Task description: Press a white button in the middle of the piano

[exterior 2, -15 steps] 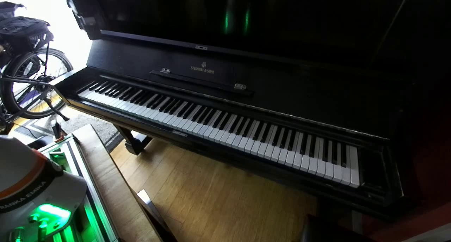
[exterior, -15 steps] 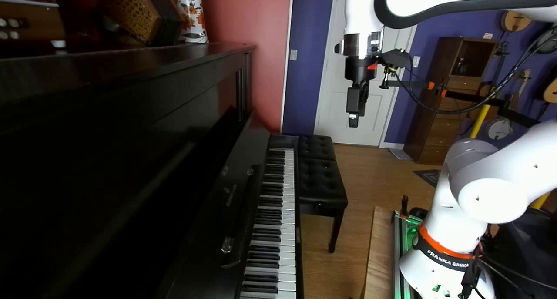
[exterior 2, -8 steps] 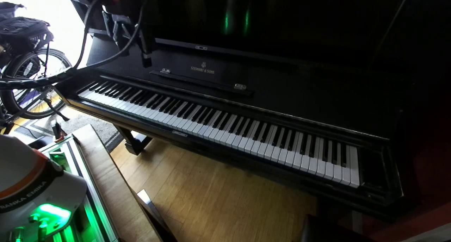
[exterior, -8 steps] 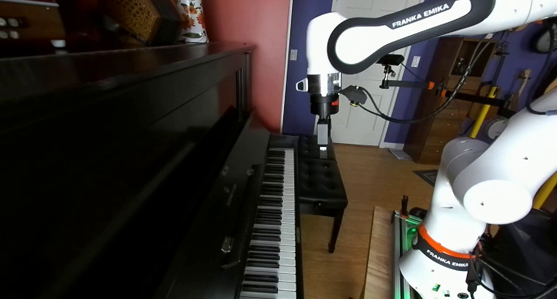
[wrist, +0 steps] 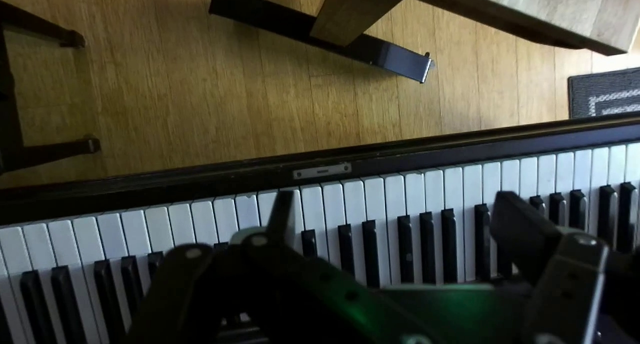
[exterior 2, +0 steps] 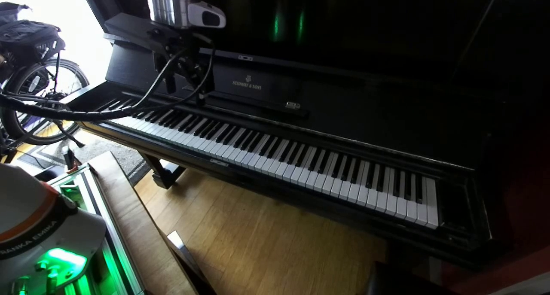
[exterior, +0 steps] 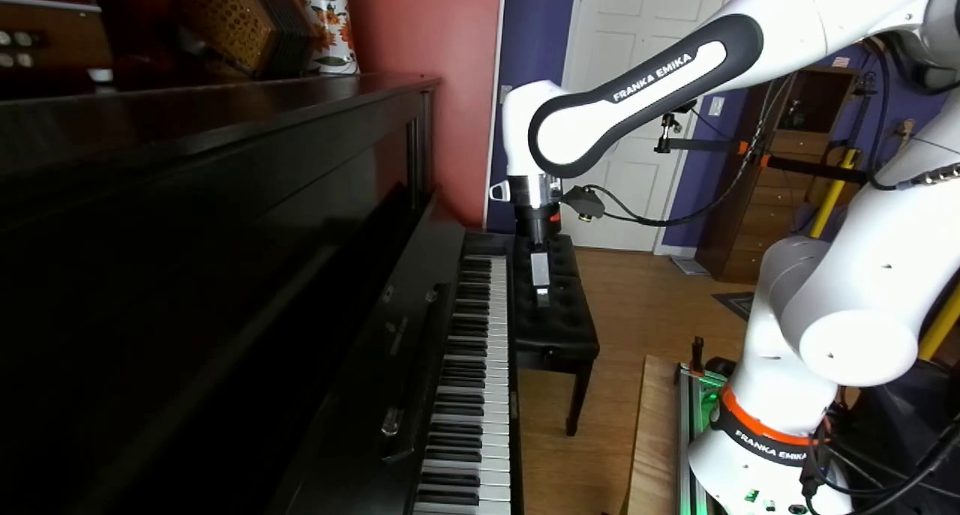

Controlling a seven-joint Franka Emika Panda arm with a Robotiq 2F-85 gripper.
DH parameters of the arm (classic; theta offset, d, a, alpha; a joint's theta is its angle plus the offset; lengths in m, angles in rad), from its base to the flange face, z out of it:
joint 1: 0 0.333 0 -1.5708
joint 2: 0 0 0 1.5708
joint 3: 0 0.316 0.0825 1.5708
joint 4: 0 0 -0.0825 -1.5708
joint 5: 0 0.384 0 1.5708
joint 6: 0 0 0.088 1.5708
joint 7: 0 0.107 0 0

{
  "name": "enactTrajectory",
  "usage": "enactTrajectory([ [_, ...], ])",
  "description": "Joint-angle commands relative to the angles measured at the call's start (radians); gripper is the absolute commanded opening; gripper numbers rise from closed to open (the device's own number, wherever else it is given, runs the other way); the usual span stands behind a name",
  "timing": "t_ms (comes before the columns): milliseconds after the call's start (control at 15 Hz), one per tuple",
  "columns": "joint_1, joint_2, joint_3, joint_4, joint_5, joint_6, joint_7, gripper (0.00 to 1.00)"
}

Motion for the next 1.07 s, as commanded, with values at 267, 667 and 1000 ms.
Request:
enactTrajectory([
  [267, -0.006, 0.007, 0.004, 0.003, 0.004, -0.002, -0.006, 1.0],
  [667, -0.037, 0.137, 0.003, -0.001, -0.083, 0.168, 0.011, 1.0],
  [1000, -0.053, 0.286, 0.0, 0.001, -0.078, 0.371, -0.008, 1.0],
])
